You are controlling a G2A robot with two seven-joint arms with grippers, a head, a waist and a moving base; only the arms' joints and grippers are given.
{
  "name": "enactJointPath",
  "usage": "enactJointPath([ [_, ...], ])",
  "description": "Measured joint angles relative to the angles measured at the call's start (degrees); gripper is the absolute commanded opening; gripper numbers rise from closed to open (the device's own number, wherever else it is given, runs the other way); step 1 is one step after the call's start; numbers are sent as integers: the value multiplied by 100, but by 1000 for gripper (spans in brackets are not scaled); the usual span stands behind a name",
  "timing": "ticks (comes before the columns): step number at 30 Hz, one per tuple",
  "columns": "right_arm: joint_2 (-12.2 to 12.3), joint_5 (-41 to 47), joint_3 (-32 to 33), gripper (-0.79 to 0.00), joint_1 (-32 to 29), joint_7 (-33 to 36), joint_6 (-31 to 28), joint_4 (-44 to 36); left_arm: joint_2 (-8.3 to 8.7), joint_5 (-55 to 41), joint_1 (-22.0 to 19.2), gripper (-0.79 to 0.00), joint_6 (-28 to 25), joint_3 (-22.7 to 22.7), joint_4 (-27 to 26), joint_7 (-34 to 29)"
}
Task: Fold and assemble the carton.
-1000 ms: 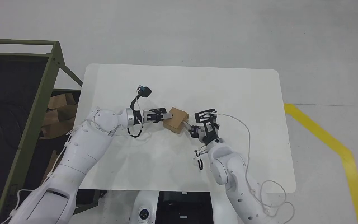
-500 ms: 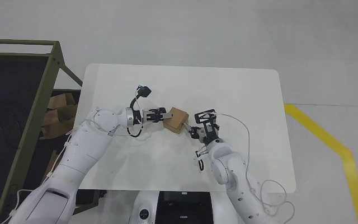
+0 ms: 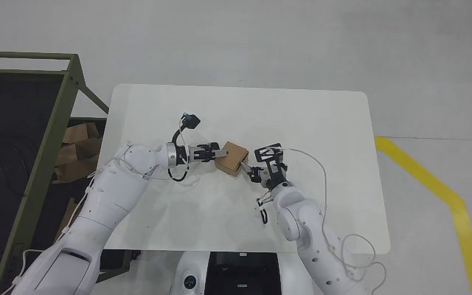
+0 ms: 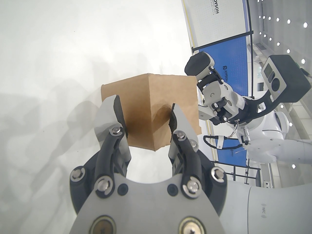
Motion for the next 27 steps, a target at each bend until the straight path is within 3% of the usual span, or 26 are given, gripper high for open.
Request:
enactJointPath([
  [27, -3, 12, -24, 0, 28, 4, 12, 81, 6, 29, 1, -406, 12, 43, 37, -4],
])
